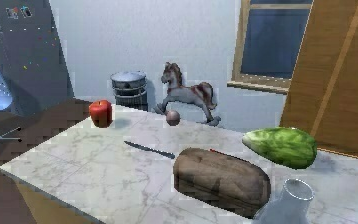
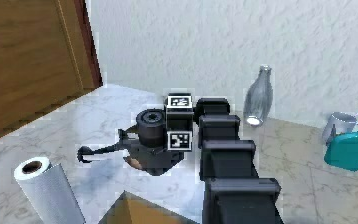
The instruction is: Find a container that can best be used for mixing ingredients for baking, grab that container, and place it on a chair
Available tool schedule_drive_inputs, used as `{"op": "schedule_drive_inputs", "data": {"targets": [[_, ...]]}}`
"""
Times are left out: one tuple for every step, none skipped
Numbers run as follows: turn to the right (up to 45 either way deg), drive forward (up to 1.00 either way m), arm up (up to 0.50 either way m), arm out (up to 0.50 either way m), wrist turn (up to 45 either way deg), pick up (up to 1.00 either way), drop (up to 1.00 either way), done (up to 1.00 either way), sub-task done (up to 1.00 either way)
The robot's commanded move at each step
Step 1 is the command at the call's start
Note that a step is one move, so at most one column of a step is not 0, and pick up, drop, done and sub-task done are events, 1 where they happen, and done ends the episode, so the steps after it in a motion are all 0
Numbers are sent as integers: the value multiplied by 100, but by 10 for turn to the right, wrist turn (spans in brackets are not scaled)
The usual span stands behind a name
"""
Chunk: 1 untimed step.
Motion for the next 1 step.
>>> {"op": "schedule_drive_inputs", "data": {"targets": [[0, 0, 0, 0, 240, 0, 0, 0, 0]]}}
